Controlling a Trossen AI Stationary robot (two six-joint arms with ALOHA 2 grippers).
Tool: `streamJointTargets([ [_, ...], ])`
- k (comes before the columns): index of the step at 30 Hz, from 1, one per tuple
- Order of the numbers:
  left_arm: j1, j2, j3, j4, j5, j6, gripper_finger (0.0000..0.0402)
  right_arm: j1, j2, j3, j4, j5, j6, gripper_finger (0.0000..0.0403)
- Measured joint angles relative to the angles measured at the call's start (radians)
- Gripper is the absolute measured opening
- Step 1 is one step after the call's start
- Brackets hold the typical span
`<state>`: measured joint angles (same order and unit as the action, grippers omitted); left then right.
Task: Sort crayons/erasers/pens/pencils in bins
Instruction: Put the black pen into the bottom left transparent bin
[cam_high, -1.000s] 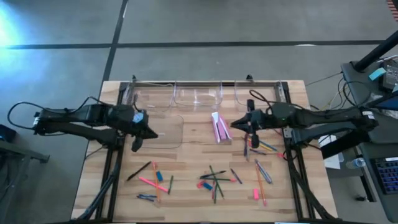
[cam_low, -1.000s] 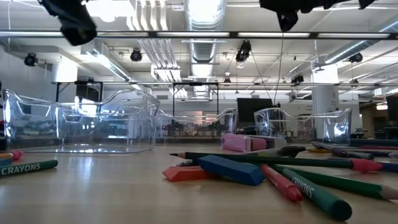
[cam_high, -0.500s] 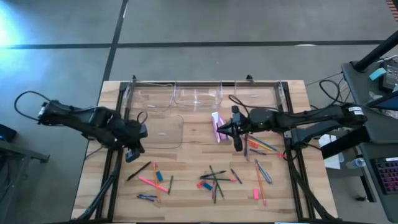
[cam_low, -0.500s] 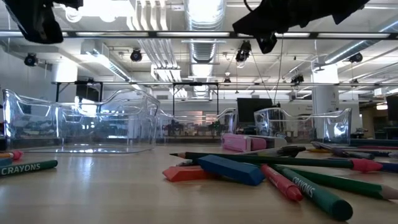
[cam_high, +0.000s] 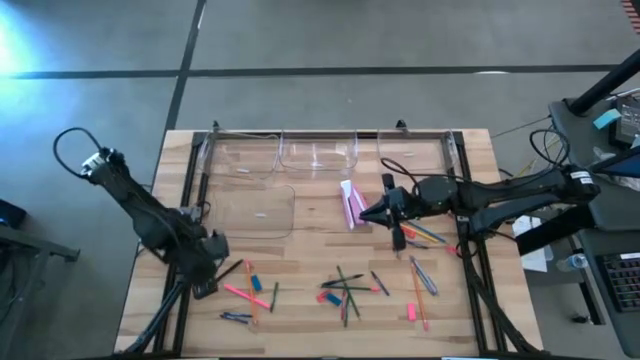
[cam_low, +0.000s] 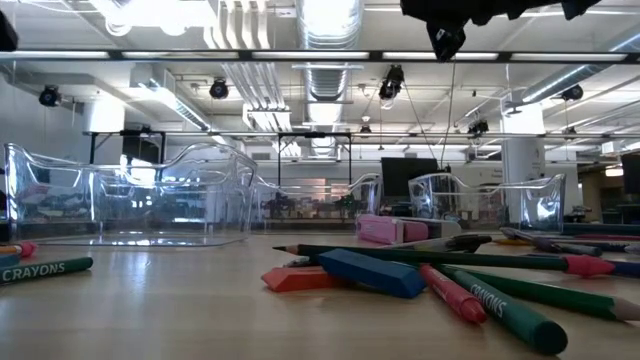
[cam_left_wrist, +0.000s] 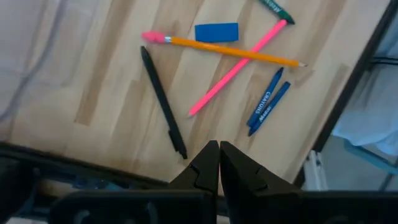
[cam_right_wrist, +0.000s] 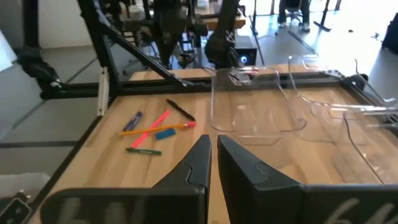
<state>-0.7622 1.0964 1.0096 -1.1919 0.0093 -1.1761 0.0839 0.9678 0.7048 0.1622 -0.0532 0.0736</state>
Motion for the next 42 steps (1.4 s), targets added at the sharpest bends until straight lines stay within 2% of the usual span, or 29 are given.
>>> streamJointTargets([
  [5,-0.082,0.056,-0.004,0.106,-0.08,-0.023,0.0,0.013,0.005,-0.001,-0.002,0.0,-0.003,0.0022],
  [10,-0.092,0.111,-0.004,0.176,-0.09,-0.023,0.0012,0.013,0.019,-0.001,-0.002,0.001,0.034,0.0022],
  [13,-0.092,0.153,-0.004,0.18,-0.09,-0.023,0.0045,0.018,0.026,-0.001,-0.006,0.001,0.039,0.0022],
  [18,-0.093,0.216,-0.004,0.179,-0.095,-0.016,0.0122,0.036,0.031,-0.002,-0.036,0.001,0.066,0.0022],
  [22,-0.127,0.224,-0.009,0.161,-0.177,-0.016,0.017,0.058,0.035,-0.003,-0.052,0.001,0.086,0.0022],
  [25,-0.162,0.185,-0.054,0.165,-0.238,-0.043,0.0188,0.074,0.035,-0.003,-0.057,0.002,0.085,0.0022],
  [28,-0.192,0.117,-0.139,0.193,-0.25,-0.128,0.0191,0.085,0.035,-0.003,-0.056,0.002,0.082,0.0022],
  [33,-0.212,0.019,-0.313,0.384,-0.25,-0.219,0.0192,0.093,0.035,-0.006,-0.054,0.013,0.055,0.0022],
  [37,-0.211,0.002,-0.403,0.397,-0.232,-0.302,0.0192,0.093,0.036,-0.006,-0.053,0.052,0.045,0.0022],
  [42,-0.211,0.023,-0.459,0.389,-0.199,-0.362,0.0192,0.093,0.036,-0.006,-0.054,0.064,0.044,0.0022],
])
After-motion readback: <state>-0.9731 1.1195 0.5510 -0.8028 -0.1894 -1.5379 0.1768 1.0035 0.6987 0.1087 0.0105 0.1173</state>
